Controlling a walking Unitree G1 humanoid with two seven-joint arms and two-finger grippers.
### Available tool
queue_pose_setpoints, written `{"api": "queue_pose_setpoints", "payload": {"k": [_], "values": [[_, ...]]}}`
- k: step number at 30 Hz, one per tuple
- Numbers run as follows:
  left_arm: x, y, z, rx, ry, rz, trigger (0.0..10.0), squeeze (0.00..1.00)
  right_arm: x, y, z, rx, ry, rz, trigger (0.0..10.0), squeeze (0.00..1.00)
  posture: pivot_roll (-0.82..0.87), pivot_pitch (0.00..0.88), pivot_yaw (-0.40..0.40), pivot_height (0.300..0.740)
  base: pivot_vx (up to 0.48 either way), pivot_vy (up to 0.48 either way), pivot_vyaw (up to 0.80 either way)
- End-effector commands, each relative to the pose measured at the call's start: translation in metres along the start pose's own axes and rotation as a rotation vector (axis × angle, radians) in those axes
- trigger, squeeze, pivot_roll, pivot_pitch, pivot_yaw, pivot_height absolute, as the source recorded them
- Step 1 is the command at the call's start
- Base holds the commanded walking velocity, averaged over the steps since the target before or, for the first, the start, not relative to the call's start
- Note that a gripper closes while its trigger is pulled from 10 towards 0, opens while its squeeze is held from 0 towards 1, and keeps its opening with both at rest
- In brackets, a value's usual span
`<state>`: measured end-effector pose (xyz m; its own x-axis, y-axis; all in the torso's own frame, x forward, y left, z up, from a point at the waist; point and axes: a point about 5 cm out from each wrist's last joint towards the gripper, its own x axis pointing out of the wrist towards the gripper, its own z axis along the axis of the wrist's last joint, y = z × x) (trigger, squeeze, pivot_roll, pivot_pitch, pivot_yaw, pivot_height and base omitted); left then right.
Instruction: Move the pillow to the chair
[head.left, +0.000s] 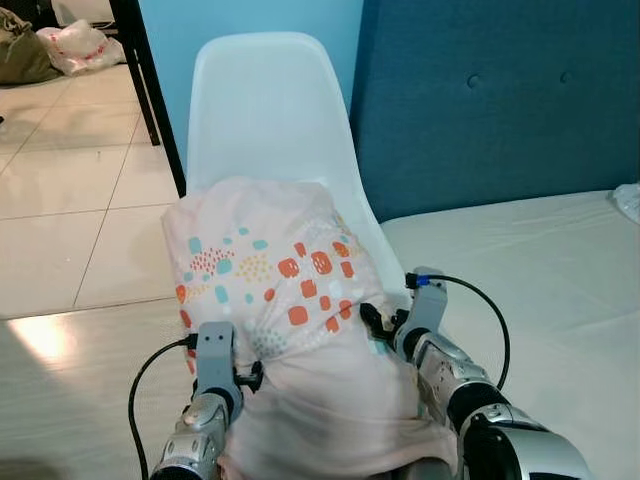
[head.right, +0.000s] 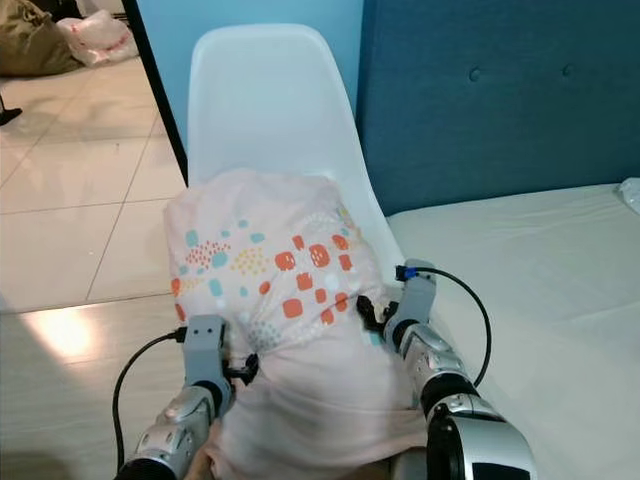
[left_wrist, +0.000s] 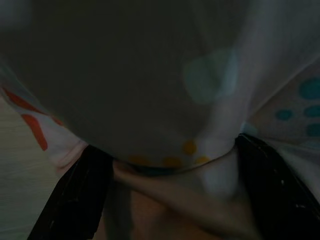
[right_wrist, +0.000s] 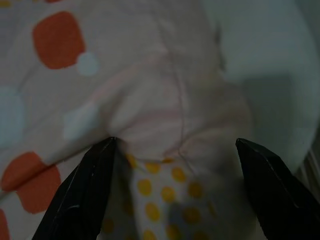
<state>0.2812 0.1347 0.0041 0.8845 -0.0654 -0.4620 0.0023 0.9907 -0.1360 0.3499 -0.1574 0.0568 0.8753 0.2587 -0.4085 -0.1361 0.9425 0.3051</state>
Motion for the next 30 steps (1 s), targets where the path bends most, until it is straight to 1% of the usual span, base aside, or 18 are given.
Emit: {"api": "queue_pose_setpoints", "payload": {"k": [1, 2, 3, 4, 5, 6, 7, 8, 10, 13, 15, 17, 19, 21, 23, 24, 28, 30], "values": [[-0.003, 0.000, -0.013, 0.004, 0.061, -0.002, 10.0, 0.00, 0.001, 0.003, -0.007, -0.023, 0.045, 0.015, 10.0, 0.00, 0.14, 0.122, -0.042, 0.493, 0.000, 0.000, 0.00], [-0.003, 0.000, -0.013, 0.003, 0.062, -0.002, 10.0, 0.00, 0.000, 0.000, -0.007, -0.016, 0.079, -0.013, 10.0, 0.00, 0.14, 0.125, -0.043, 0.493, 0.000, 0.000, 0.00], [-0.004, -0.001, -0.013, 0.002, 0.062, -0.002, 10.0, 0.00, 0.000, 0.000, -0.007, -0.014, 0.101, -0.005, 10.0, 0.00, 0.14, 0.125, -0.043, 0.493, 0.000, 0.000, 0.00], [-0.004, -0.001, -0.013, 0.002, 0.062, -0.002, 10.0, 0.00, 0.000, 0.000, -0.007, -0.014, 0.101, -0.005, 10.0, 0.00, 0.14, 0.125, -0.043, 0.493, 0.000, 0.000, 0.00], [-0.004, -0.001, -0.013, 0.000, 0.063, -0.002, 10.0, 0.00, 0.000, -0.001, -0.007, -0.003, 0.138, 0.007, 10.0, 0.00, 0.14, 0.126, -0.046, 0.493, 0.000, 0.000, 0.00], [-0.004, -0.001, -0.013, 0.000, 0.063, -0.002, 10.0, 0.00, 0.000, -0.001, -0.007, -0.003, 0.138, 0.007, 10.0, 0.00, 0.14, 0.126, -0.046, 0.493, 0.000, 0.000, 0.00], [-0.004, -0.002, -0.013, 0.000, 0.063, -0.003, 10.0, 0.00, -0.001, -0.002, -0.008, 0.010, 0.171, 0.020, 10.0, 0.00, 0.14, 0.125, -0.047, 0.493, 0.000, 0.000, 0.00], [-0.005, -0.003, -0.013, -0.002, 0.063, -0.004, 10.0, 0.00, -0.003, -0.004, -0.011, 0.025, 0.238, 0.037, 10.0, 0.00, 0.14, 0.124, -0.051, 0.493, 0.000, 0.000, 0.00], [-0.005, -0.003, -0.013, -0.003, 0.063, -0.005, 10.0, 0.00, -0.004, -0.004, -0.012, 0.032, 0.258, 0.042, 10.0, 0.00, 0.14, 0.124, -0.051, 0.493, 0.000, 0.000, 0.00], [-0.005, -0.005, -0.013, -0.008, 0.065, -0.007, 10.0, 0.00, -0.004, 0.005, -0.009, 0.143, 0.300, 0.168, 10.0, 0.00, 0.13, 0.121, -0.059, 0.493, 0.000, 0.000, 0.00], [-0.005, -0.005, -0.014, -0.010, 0.066, -0.008, 10.0, 0.00, -0.005, 0.011, -0.007, 0.180, 0.321, 0.249, 10.0, 0.00, 0.13, 0.119, -0.061, 0.493, 0.000, 0.000, 0.00], [-0.005, -0.006, -0.014, -0.011, 0.066, -0.008, 10.0, 0.00, -0.005, 0.013, -0.007, 0.186, 0.329, 0.266, 10.0, 0.00, 0.13, 0.118, -0.062, 0.493, 0.000, 0.000, 0.00], [-0.005, -0.007, -0.014, -0.013, 0.066, -0.010, 10.0, 0.00, -0.006, 0.013, -0.010, 0.171, 0.352, 0.270, 10.0, 0.00, 0.12, 0.117, -0.064, 0.493, 0.000, 0.000, 0.00], [-0.005, -0.009, -0.014, -0.017, 0.066, -0.015, 10.0, 0.00, -0.009, 0.012, -0.017, 0.159, 0.408, 0.284, 10.0, 0.00, 0.12, 0.116, -0.070, 0.493, 0.000, 0.000, 0.00], [-0.005, -0.010, -0.013, -0.019, 0.066, -0.016, 10.0, 0.00, -0.009, 0.012, -0.018, 0.164, 0.416, 0.288, 10.0, 0.00, 0.12, 0.116, -0.070, 0.493, 0.000, 0.000, 0.00], [-0.005, -0.011, -0.012, -0.023, 0.064, -0.017, 10.0, 0.00, -0.011, 0.011, -0.022, 0.148, 0.444, 0.280, 10.0, 0.00, 0.12, 0.116, -0.074, 0.493, 0.000, 0.000, 0.00], [-0.005, -0.012, -0.011, -0.030, 0.060, -0.016, 10.0, 0.00, -0.013, 0.013, -0.026, 0.171, 0.482, 0.312, 10.0, 0.00, 0.12, 0.120, -0.078, 0.493, 0.000, 0.000, 0.00], [-0.005, -0.012, -0.011, -0.031, 0.060, -0.015, 10.0, 0.00, -0.013, 0.014, -0.027, 0.167, 0.494, 0.323, 10.0, 0.00, 0.12, 0.120, -0.079, 0.493, 0.000, 0.000, 0.00]]}}
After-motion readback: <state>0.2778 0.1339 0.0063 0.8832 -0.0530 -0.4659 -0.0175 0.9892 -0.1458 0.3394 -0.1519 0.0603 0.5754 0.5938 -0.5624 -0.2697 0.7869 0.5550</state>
